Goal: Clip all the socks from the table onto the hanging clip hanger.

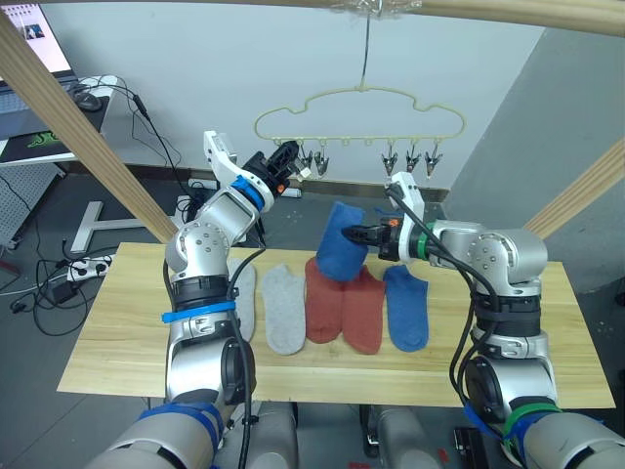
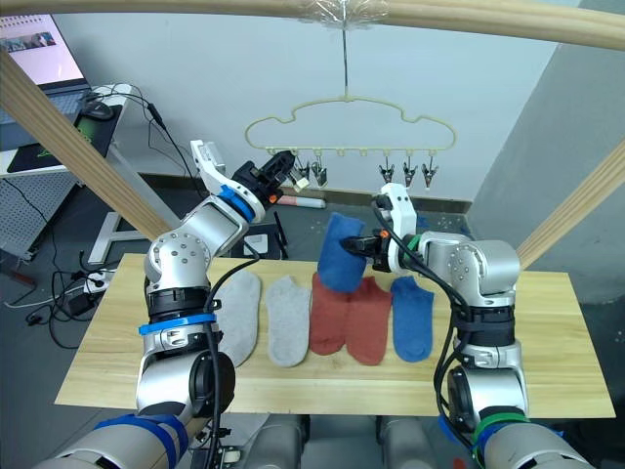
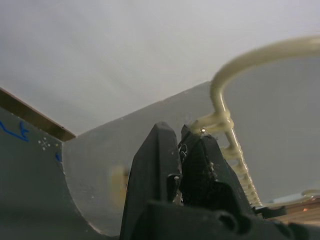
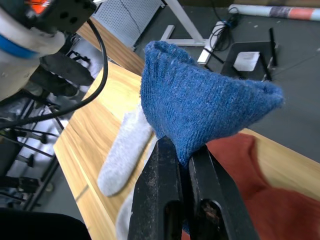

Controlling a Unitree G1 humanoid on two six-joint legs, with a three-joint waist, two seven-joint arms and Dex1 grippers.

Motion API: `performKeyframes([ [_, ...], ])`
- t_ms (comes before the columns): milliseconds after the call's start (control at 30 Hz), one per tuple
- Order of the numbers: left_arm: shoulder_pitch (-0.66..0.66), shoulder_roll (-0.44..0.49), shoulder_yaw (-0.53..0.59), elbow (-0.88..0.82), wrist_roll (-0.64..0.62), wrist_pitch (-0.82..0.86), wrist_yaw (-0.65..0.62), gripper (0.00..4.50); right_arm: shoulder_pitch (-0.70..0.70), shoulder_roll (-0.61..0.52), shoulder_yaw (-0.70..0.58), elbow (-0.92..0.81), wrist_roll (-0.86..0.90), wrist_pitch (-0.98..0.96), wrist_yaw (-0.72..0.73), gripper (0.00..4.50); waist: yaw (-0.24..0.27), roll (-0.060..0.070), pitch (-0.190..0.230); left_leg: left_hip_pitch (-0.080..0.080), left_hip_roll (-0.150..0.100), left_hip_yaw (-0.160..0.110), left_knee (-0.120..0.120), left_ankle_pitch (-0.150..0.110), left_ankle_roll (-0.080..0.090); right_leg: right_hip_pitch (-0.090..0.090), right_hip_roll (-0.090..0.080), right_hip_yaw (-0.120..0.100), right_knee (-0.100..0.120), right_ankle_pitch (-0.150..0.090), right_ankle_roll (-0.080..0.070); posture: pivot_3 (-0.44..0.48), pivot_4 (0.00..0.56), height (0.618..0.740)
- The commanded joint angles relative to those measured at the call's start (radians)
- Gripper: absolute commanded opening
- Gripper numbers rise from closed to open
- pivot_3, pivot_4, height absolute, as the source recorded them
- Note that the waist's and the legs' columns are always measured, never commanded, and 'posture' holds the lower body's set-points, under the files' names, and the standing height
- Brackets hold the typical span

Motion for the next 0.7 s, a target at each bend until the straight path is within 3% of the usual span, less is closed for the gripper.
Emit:
performKeyframes([
  [33, -0.021, 0.011, 0.016, -0.054, -0.052, 0.03, 0.018, 0.11, -0.055, 0.03, 0.011, 0.064, 0.023, -0.071, -0.009, 0.04, -0.001, 0.0, 0.0, 0.0, 0.0, 0.0, 0.0, 0.0, 0.0, 0.0, 0.0, 0.0, 0.0, 0.0, 0.0, 0.068, 0.2, 0.74],
  [300, -0.004, 0.016, 0.043, -0.086, -0.131, 0.11, 0.068, 0.11, -0.138, 0.065, 0.039, 0.22, 0.022, -0.161, -0.005, 0.04, -0.001, 0.0, 0.0, 0.0, 0.0, 0.0, 0.0, 0.0, 0.0, -0.001, 0.0, 0.0, 0.003, 0.0, 0.0, 0.076, 0.195, 0.74],
  [700, 0.016, 0.028, 0.02, -0.128, -0.131, 0.123, 0.074, 0.11, -0.217, 0.065, 0.063, 0.307, 0.03, -0.211, 0.02, 0.04, 0.001, 0.0, -0.001, 0.0, 0.0, 0.0, 0.0, 0.001, -0.002, -0.002, 0.0, 0.0, 0.004, 0.0, 0.0, 0.091, 0.182, 0.74],
])
